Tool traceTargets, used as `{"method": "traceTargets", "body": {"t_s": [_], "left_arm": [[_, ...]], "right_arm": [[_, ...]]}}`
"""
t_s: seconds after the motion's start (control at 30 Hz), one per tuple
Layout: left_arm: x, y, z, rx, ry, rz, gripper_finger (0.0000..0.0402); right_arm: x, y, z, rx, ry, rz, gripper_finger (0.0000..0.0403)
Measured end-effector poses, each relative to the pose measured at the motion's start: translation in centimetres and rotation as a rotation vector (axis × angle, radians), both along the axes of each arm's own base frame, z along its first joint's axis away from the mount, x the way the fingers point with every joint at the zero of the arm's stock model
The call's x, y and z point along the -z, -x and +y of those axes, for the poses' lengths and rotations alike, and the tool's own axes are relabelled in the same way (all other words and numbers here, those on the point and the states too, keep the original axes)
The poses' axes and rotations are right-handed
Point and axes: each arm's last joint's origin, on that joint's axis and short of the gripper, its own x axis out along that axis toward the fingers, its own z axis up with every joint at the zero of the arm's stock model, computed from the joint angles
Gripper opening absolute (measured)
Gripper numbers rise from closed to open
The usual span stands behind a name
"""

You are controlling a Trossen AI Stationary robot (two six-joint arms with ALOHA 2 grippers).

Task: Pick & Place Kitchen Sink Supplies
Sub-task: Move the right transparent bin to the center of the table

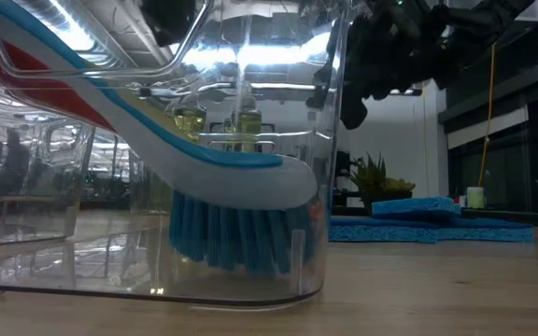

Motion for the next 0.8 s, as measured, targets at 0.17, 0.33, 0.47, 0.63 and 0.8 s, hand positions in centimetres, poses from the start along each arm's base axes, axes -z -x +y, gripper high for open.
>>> {"method": "traceTargets", "body": {"t_s": [0.17,0.33,0.47,0.63,0.8], "left_arm": [[0.8,-1.1,1.4,0.065,0.004,0.003,0.0029],[3.4,-3.0,1.9,0.142,-0.008,0.064,0.0003],[5.5,-4.1,2.4,0.182,-0.038,0.119,0.0002],[7.5,-5.2,3.1,0.219,-0.068,0.157,0.0002],[9.0,-6.2,4.0,0.21,-0.155,0.174,0.0002]], "right_arm": [[-2.6,2.3,0.6,-0.029,0.004,-0.029,0.0225],[-5.1,5.4,1.4,0.035,-0.004,-0.04,0.0164],[-6.4,7.6,2.3,0.06,-0.02,-0.043,0.0089],[-7.4,9.3,3.2,0.037,-0.037,-0.069,0.0008],[-8.0,10.1,3.6,0.022,-0.053,-0.099,0.0018]]}}
